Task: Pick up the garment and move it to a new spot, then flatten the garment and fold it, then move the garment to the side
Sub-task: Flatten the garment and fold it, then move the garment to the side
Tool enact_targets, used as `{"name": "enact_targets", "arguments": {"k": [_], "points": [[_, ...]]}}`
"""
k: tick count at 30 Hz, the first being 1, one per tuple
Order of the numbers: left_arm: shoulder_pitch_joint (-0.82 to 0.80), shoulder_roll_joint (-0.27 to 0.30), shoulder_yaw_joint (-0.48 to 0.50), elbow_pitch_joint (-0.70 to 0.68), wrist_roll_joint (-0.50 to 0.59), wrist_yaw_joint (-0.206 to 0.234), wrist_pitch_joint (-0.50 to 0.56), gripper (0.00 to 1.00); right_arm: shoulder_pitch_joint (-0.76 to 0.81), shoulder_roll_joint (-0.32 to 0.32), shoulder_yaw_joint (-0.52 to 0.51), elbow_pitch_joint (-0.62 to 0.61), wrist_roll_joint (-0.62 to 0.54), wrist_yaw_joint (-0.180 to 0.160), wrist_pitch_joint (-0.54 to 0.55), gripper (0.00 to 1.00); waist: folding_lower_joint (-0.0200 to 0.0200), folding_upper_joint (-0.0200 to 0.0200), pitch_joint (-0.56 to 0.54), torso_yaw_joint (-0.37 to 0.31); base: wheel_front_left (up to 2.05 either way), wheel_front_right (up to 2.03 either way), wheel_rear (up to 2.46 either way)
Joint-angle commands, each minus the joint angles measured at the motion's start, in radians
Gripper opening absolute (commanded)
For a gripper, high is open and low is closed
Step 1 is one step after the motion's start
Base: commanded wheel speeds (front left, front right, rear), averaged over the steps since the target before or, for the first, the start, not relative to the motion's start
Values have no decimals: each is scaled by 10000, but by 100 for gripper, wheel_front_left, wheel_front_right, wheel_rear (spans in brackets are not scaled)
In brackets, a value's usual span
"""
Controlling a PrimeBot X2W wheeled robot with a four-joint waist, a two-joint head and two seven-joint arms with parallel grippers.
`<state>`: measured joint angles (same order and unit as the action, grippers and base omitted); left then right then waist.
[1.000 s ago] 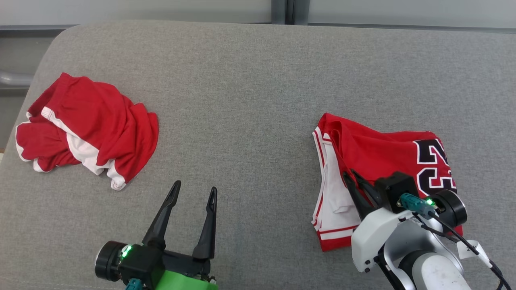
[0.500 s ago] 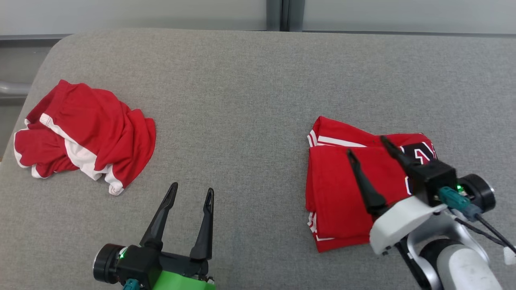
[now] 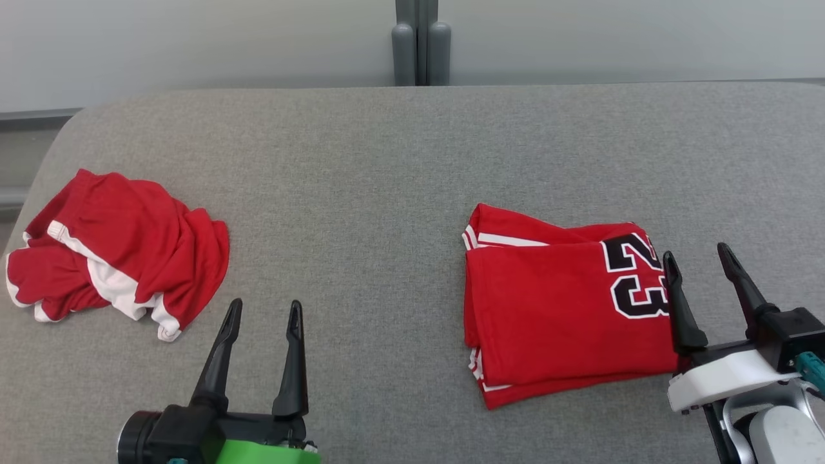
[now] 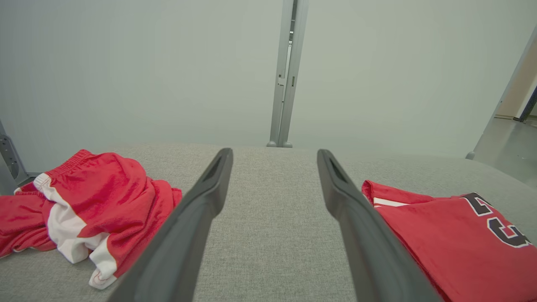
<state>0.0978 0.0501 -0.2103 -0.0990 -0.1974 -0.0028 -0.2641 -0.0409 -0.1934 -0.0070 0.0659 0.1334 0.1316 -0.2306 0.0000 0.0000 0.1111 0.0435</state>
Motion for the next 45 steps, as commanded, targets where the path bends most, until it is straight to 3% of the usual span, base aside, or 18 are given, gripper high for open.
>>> {"name": "enact_targets", "arguments": {"k": [1,4,23,45], "points": [[188,10,67,-56,-117,33,0,100,63,-46,61,309,53,-18,-189,100,0,0,-311,-293,0,0,0],[352,10,185,-21,-272,28,0,100,-68,64,207,886,163,-18,-351,100,0,0,-556,-458,0,0,0],[1181,12,914,286,182,-18,0,100,1251,428,398,663,341,-20,-346,100,0,0,-1540,-400,0,0,0],[1171,12,713,975,511,15,1,100,1420,509,550,986,425,-20,-348,100,0,0,-1732,-343,0,0,0]]}}
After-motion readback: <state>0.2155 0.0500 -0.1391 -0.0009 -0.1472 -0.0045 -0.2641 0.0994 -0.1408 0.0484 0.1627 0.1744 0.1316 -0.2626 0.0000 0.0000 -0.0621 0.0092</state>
